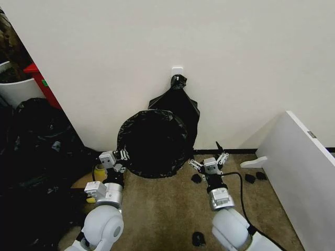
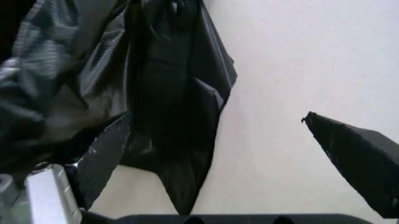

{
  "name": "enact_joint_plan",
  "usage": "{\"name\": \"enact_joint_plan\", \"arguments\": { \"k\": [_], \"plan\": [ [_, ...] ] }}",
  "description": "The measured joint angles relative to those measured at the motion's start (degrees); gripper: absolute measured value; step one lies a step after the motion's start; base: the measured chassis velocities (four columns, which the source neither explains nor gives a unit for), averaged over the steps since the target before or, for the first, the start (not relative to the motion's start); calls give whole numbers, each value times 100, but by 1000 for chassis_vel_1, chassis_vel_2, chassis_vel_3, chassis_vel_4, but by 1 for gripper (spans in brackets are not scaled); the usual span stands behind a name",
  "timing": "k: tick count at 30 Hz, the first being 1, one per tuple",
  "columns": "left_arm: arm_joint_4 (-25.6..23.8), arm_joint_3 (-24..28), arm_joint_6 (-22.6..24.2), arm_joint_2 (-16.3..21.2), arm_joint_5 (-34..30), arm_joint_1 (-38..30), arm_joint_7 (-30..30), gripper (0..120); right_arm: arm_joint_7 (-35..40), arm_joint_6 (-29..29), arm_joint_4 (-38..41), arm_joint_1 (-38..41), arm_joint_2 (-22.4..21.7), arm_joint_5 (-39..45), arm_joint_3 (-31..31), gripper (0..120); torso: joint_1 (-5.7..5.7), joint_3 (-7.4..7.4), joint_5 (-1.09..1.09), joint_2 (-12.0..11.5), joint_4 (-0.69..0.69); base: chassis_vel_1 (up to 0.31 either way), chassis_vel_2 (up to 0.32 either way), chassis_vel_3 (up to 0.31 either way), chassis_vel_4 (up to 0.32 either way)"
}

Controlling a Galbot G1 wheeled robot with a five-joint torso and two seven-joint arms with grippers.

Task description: Place the garbage bag over the trash bin.

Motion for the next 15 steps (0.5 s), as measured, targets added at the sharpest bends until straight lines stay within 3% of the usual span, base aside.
{"name": "enact_joint_plan", "arguments": {
  "k": [9,15],
  "plan": [
    [-414,-31,310,27,-424,82,-41,0,-514,779,-909,429,8,287,129,100,0,0,1,0,0,0,0,0,0],
    [-582,-77,434,132,-572,109,-73,0,-576,925,-1263,499,17,410,413,100,0,0,1,0,0,0,0,0,0]
  ]
}}
